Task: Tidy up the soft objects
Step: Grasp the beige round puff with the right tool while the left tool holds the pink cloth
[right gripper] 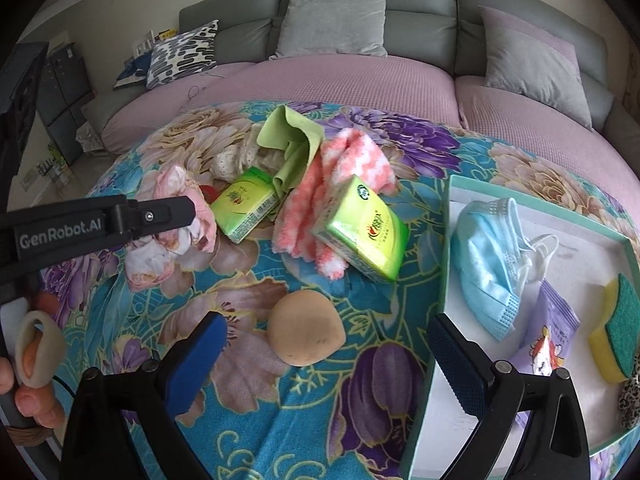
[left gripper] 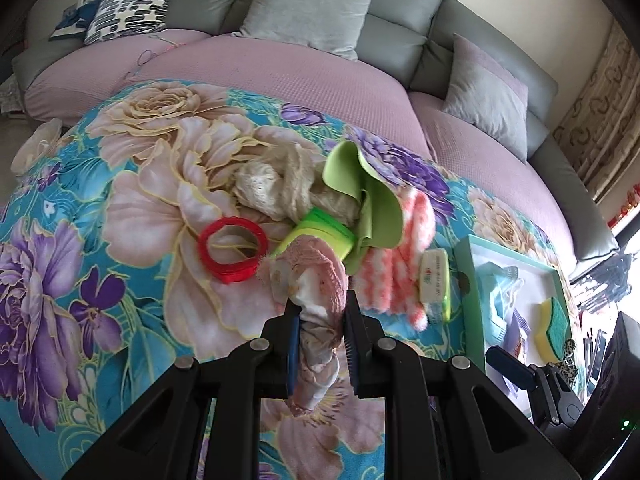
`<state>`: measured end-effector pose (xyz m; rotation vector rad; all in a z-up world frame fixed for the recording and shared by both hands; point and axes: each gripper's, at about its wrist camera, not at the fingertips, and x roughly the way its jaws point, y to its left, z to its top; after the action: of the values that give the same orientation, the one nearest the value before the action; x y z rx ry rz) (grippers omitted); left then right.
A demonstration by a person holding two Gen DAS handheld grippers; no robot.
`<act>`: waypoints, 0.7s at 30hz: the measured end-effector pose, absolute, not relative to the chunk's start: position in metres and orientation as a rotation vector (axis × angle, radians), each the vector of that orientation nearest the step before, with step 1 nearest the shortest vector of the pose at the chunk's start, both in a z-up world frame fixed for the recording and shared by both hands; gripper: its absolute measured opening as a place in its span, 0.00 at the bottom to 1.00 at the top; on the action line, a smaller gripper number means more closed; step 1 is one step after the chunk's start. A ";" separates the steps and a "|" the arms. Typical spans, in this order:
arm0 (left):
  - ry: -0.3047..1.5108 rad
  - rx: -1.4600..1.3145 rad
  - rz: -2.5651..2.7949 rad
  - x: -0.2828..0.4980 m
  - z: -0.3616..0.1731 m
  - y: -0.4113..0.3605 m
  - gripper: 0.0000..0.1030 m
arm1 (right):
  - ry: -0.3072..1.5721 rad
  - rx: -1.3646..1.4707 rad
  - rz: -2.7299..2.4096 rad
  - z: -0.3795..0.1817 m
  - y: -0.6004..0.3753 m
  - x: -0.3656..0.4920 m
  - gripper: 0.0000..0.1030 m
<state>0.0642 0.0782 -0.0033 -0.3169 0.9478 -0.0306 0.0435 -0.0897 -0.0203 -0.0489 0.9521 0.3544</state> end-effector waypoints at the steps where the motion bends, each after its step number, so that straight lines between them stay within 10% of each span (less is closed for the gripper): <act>1: 0.948 -0.320 -0.026 0.064 -0.004 0.080 0.20 | 0.959 -0.051 0.360 -0.021 -0.088 0.044 0.93; 21: 0.974 -0.353 -0.008 0.067 -0.010 0.095 0.20 | 1.112 -0.157 0.356 -0.055 -0.068 0.061 0.72</act>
<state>0.0675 0.0950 -0.0104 -0.3533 0.9741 -0.0078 0.0606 -0.0682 -0.0551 -0.1573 1.1117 0.3556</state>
